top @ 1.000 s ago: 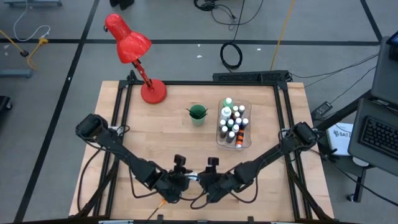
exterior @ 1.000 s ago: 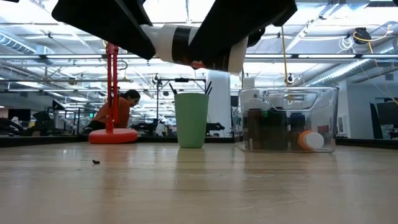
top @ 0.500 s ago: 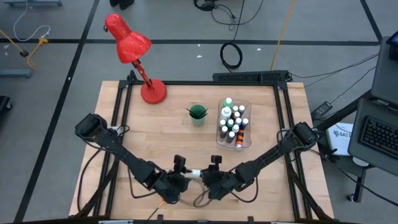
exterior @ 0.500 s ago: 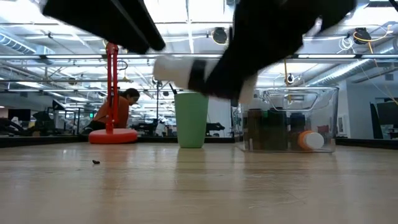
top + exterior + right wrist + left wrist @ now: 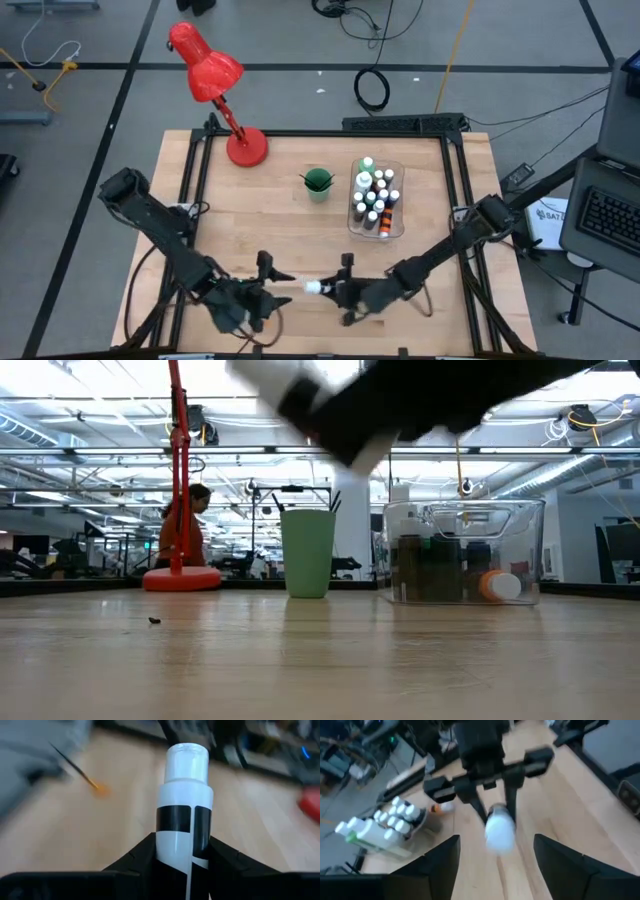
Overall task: Pick & Place Paint Supplies
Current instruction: Put the white paint bottle into the transparent bin
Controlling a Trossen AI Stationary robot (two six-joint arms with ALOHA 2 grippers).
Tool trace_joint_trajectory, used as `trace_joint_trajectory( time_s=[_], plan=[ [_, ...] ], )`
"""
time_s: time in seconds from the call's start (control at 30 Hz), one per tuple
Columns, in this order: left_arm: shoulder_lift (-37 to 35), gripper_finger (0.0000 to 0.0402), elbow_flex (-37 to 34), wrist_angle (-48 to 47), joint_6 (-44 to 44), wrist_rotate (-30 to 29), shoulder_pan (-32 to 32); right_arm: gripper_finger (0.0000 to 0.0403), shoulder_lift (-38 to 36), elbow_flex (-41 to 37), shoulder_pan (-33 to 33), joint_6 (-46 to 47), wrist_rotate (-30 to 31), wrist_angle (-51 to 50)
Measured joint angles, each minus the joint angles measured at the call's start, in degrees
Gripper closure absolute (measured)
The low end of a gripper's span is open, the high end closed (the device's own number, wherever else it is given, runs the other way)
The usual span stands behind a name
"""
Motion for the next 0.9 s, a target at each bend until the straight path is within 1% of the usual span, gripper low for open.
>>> trace_joint_trajectory(
  time_s=[0.07,0.13,0.2,0.23,0.3,0.37,0.4,0.47,0.53,0.6,0.67,0.73,0.9],
  plan=[
    [-2.27,0.0165,-3.55,8.61,3.89,4.48,-0.14,0.0282,-1.98,-5.42,0.87,-3.85,-1.72,12.1],
    [-4.11,0.0175,-8.93,19.65,10.66,10.37,0.11,0.0282,-2.24,-10.34,1.16,-6.27,-4.71,26.14],
    [-4.2,0.0182,-13.95,35.39,18.36,17.26,1.48,0.0282,-2.05,-14.71,1.27,-8.67,-7.84,38.39],
    [-4.21,0.0184,-16.61,42.63,21.71,18.83,2.16,0.0282,-1.64,-16.15,1.17,-9.5,-10.02,43.06],
    [-3.68,0.0185,-21.02,56.22,26.5,21.04,3.96,0.0282,-0.87,-18.16,0.99,-10.88,-12.72,49.58],
    [-2.0,0.0185,-24.05,67.26,27.42,24.54,6.94,0.0282,-0.71,-19.07,1.02,-11.73,-14.97,50.7],
    [-1.19,0.0185,-25.07,70.66,26.94,25.97,8.39,0.0282,-0.71,-19.09,0.9,-11.79,-16.23,50.2],
    [0.69,0.0185,-25.39,74.14,22.8,29.64,11.81,0.0282,-0.71,-19.01,0.61,-12.72,-16.47,49.5],
    [3.1,0.018,-23.78,74.19,17.54,34.01,15.29,0.0282,-0.71,-18.94,0.48,-14.2,-16.24,48.51],
    [5.68,0.017,-22.36,73.82,14.68,39.73,17.83,0.0282,-0.71,-18.94,0.05,-14.91,-16.03,48.12],
    [8.74,0.0156,-19.98,73.78,13.75,44.64,19.35,0.0282,-0.73,-18.87,-0.2,-14.39,-16.05,47.04],
    [10.46,0.0142,-18.16,73.81,13.74,46.62,19.91,0.0282,-0.71,-18.93,-0.24,-14.43,-15.95,46.51],
    [15.17,0.0117,-13.42,73.63,15.17,47.13,20.51,0.0282,-0.71,-18.87,-0.22,-14.36,-16.02,47.75]
  ],
)
